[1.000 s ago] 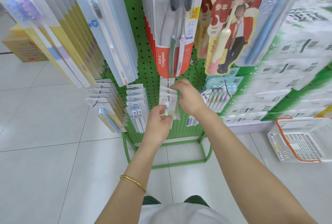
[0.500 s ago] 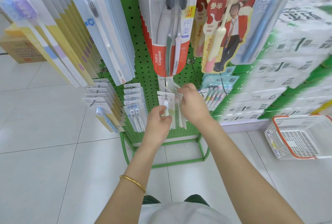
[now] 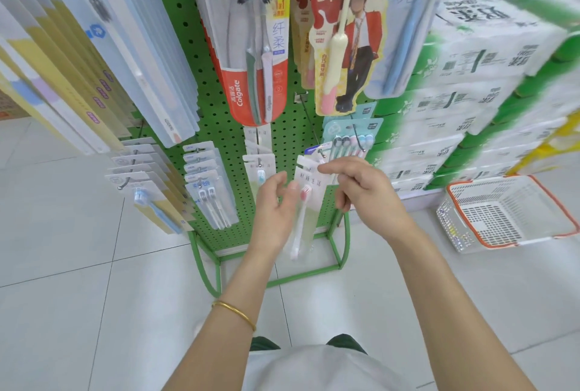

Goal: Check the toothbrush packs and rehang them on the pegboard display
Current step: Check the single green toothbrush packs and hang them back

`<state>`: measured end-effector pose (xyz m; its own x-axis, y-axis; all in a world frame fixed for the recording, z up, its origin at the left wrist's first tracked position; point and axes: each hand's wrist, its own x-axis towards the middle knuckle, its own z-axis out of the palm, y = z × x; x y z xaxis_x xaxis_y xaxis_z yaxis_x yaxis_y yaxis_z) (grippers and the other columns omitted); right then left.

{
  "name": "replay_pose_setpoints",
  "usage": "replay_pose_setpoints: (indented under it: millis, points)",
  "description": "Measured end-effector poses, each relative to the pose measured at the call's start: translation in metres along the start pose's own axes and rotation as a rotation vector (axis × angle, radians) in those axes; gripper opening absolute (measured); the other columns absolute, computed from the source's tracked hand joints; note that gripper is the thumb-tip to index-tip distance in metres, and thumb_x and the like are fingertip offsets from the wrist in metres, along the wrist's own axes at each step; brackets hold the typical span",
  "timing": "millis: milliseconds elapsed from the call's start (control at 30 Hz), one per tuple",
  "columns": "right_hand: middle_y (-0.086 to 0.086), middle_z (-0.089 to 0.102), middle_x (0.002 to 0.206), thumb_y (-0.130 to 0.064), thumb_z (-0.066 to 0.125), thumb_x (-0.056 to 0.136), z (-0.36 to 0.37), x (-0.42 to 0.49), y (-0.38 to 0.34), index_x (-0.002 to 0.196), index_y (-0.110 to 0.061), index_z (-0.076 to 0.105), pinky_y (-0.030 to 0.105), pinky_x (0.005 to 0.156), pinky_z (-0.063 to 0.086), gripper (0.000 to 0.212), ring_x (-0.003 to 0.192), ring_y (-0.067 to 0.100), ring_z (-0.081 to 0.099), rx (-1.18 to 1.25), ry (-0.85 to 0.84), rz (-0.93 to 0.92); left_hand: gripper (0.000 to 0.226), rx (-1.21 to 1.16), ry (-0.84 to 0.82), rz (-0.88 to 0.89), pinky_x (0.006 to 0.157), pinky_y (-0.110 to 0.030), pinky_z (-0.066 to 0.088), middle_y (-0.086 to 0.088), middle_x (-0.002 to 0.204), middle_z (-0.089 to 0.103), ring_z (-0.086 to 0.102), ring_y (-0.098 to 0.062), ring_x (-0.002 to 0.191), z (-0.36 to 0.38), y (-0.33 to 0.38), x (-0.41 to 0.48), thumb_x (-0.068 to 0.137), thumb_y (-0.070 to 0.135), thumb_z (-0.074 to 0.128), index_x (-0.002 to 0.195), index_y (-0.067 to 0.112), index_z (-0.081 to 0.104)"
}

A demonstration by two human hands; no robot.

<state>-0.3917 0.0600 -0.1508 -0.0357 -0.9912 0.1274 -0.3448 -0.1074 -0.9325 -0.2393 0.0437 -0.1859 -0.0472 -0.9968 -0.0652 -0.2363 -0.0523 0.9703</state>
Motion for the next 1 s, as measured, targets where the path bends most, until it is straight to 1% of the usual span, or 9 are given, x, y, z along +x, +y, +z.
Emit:
replay_pose_setpoints:
  millis: [67,167,300,400,467,567,667,833,1000]
  points:
    - [-0.003,0.052,0.104,0.012,0.035,0.094,-0.006,-0.003,-0.001,0.100,-0.011,0.065,0.021,0.053,0.046,0.039,0.051,0.007,0.054,0.037,-0.001,-0.021,0.022,-0.045,-0.040,0.035,0.076,-0.002,0.038,0.013,0.101,0.056,0.053,0.016,0.080,0.010,0.002,-0.002,0.099,0.025,0.046,0.118,0.016,0.053]
    - [-0.004,0.052,0.100,0.013,0.037,0.093,-0.010,-0.006,-0.002,0.099,-0.016,0.064,0.022,0.055,0.047,0.040,0.054,0.009,0.055,0.040,0.006,-0.040,0.013,-0.102,-0.044,0.036,0.068,-0.009,0.040,0.006,0.077,0.056,0.051,0.007,0.065,0.023,0.002,-0.003,0.099,0.022,0.048,0.096,0.011,0.055]
    - [-0.001,0.059,0.095,0.002,0.048,0.093,-0.009,-0.017,0.007,0.102,-0.025,0.060,0.021,0.051,0.043,0.031,0.054,0.008,0.052,0.177,0.139,0.076,0.019,-0.164,-0.006,0.000,0.064,-0.011,0.039,0.004,0.073,0.055,0.049,-0.004,0.067,0.032,0.006,-0.008,0.098,0.023,0.050,0.083,0.012,0.050]
    - [-0.005,0.057,0.078,-0.017,0.054,0.095,0.000,-0.026,0.022,0.088,-0.019,0.060,0.021,0.056,0.039,0.010,0.054,0.002,0.046,-0.070,0.092,0.162,0.027,-0.193,0.059,-0.029,0.060,-0.011,0.037,0.006,0.070,0.052,0.046,-0.004,0.062,0.033,0.016,-0.005,0.099,0.029,0.048,0.075,0.015,0.048]
    - [-0.002,0.045,0.062,-0.023,0.052,0.097,0.010,-0.033,0.029,0.072,-0.009,0.052,0.028,0.057,0.035,0.028,0.054,0.010,0.041,-0.154,-0.009,0.174,0.030,-0.217,0.085,-0.016,0.058,-0.011,0.036,0.006,0.068,0.050,0.044,0.003,0.055,0.033,0.023,-0.003,0.099,0.030,0.047,0.073,0.016,0.046]
    - [0.003,0.039,0.059,-0.022,0.051,0.097,0.019,-0.037,0.028,0.072,0.003,0.044,0.028,0.052,0.032,0.036,0.051,0.015,0.037,-0.014,0.006,0.190,0.028,-0.159,0.066,0.081,0.063,-0.013,0.037,0.004,0.074,0.049,0.045,0.003,0.060,0.032,0.026,-0.004,0.100,0.031,0.043,0.079,0.013,0.046]
    - [-0.010,0.036,0.050,-0.016,0.049,0.098,0.022,-0.035,0.019,0.068,-0.009,0.042,0.018,0.042,0.028,0.032,0.042,0.007,0.032,0.210,0.057,0.231,0.028,-0.068,-0.028,0.143,0.073,-0.021,0.041,0.004,0.085,0.050,0.049,-0.006,0.077,0.029,0.020,-0.009,0.100,0.036,0.040,0.101,0.008,0.047]
    - [-0.015,0.040,0.043,-0.009,0.043,0.100,0.018,-0.031,0.007,0.073,-0.005,0.047,0.012,0.036,0.027,0.027,0.034,-0.002,0.033,0.459,0.158,0.273,0.027,0.115,-0.242,0.173,0.082,-0.008,0.037,0.016,0.110,0.051,0.051,0.005,0.100,0.025,0.008,-0.019,0.100,0.035,0.041,0.125,0.025,0.038]
    - [-0.016,0.036,0.040,-0.011,0.044,0.100,0.008,-0.029,0.010,0.068,-0.011,0.042,0.011,0.036,0.025,0.032,0.033,-0.002,0.029,0.507,0.331,0.279,0.042,0.165,-0.455,0.218,0.100,-0.025,0.039,0.014,0.128,0.049,0.048,0.001,0.115,0.018,-0.001,-0.027,0.097,0.033,0.048,0.138,0.029,0.036]
